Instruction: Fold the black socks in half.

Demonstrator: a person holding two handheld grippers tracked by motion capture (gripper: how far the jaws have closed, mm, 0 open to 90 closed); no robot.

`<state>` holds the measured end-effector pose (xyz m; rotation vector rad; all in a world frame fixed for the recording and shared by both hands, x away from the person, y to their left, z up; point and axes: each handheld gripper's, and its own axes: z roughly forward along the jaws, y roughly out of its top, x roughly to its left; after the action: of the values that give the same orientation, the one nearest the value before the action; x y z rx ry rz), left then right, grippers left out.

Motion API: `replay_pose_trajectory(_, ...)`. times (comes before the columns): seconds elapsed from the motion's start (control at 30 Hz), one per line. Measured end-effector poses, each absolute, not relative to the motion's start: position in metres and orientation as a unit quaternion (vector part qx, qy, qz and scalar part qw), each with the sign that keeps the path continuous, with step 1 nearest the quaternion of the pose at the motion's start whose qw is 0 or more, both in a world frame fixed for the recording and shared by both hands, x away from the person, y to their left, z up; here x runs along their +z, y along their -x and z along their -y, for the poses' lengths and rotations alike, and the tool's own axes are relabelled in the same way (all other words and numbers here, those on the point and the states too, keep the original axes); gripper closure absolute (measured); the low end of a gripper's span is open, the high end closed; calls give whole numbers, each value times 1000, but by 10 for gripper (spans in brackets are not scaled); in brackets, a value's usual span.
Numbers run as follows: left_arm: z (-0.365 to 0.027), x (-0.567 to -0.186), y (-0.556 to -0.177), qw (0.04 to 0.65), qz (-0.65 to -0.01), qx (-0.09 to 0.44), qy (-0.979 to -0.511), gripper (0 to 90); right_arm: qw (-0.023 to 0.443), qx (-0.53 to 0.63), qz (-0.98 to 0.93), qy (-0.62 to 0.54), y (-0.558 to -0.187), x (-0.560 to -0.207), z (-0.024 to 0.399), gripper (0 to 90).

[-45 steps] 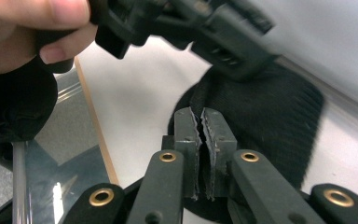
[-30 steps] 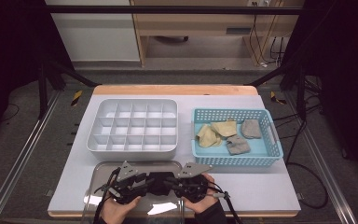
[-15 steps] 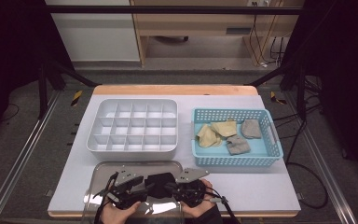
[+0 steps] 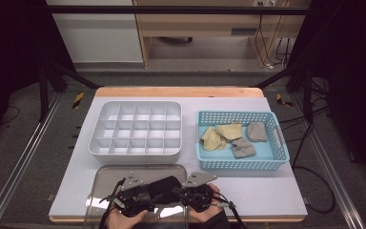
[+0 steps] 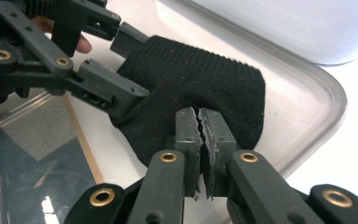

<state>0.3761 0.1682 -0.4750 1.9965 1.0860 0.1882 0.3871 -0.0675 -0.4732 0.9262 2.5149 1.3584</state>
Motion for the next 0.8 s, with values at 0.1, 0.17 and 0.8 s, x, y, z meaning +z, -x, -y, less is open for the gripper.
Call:
replay_pose_trajectory(0.1,-168,-475,-377,421,-430,67,-795,343,66,453,-834,-309,-387,-474,68,865)
replay_pose_trajectory(0.17,-168,-475,-377,423,-429,62,-795,360,67,452,-834,-308,-387,-474,68,865)
replay_pose_trajectory(0.8,-164,-469,-376,437,-424,46,-792,700,69,459,-827,-318,-389,-478,71,866)
